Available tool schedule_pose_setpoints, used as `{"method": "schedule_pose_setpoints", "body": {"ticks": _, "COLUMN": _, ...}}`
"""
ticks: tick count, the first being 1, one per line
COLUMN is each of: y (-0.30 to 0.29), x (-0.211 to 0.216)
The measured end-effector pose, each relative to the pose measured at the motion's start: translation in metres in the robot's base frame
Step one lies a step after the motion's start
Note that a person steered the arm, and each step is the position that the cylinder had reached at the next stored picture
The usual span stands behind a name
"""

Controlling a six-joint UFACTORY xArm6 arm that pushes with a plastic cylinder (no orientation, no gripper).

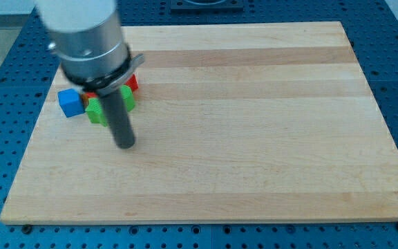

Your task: Point your arm at center left

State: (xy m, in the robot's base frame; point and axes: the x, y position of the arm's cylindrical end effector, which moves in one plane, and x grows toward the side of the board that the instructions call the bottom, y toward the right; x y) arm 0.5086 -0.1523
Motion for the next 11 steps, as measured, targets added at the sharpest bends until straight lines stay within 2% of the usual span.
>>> {"method": "schedule_pose_setpoints", "body": {"ticks": 1, "y": -0.040, "x": 0.001}}
{"method": "schedule_pose_setpoints", "body": {"ticks": 4, "y": -0.068, "x": -0.020}}
{"method": "schedule_pose_setpoints", "body": {"ticks": 6, "y": -0.153, "x": -0.029}}
{"method": "schedule_pose_setpoints", "body": {"ticks": 7, "y": -0.152, "x": -0.037}}
{"method": "schedule_pose_setpoints", "body": {"ticks": 8, "y": -0.152, "x": -0.073}}
{"method": "schedule_pose_setpoints", "body": {"ticks": 9, "y": -0.150, "x": -0.086}}
{"method": "schedule_pose_setpoints", "body": {"ticks": 11, "y": -0.097, "x": -0.089}}
